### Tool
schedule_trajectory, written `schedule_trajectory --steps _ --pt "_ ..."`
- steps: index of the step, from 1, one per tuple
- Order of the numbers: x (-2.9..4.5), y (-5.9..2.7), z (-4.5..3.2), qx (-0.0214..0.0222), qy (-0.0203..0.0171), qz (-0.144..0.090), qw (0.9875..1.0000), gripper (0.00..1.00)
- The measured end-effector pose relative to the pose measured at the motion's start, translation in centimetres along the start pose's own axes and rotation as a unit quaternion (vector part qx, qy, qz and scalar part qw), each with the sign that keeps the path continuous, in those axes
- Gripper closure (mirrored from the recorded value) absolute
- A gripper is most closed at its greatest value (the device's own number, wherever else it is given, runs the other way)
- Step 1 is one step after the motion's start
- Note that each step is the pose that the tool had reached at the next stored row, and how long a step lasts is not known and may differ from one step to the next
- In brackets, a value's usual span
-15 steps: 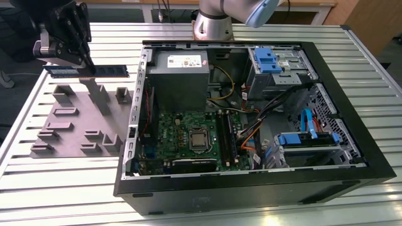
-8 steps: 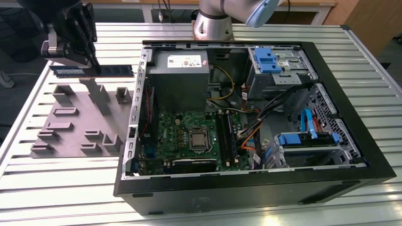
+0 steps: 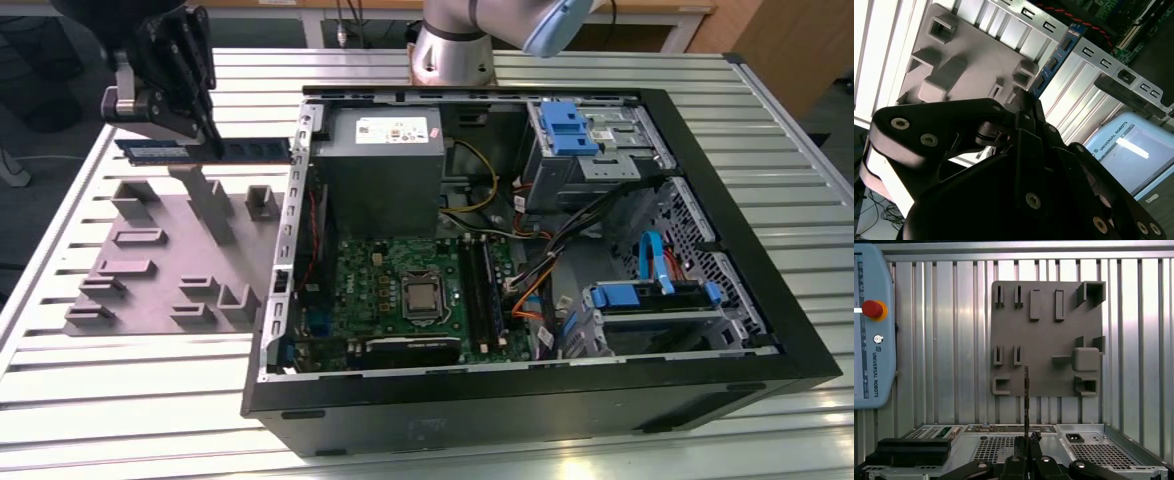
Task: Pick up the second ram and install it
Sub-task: 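Pick up the second ram and move it above second insertion slot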
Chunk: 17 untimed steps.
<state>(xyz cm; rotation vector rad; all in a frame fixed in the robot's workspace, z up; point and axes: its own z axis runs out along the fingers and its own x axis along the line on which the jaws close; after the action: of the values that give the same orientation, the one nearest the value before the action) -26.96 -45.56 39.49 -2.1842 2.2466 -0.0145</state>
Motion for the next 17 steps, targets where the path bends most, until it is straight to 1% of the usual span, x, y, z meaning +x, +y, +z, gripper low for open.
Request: schedule_trajectory --steps 17 --pt "-0.04 -1.27 0.04 0.0000 0.0000 0.000 1.0000 0.86"
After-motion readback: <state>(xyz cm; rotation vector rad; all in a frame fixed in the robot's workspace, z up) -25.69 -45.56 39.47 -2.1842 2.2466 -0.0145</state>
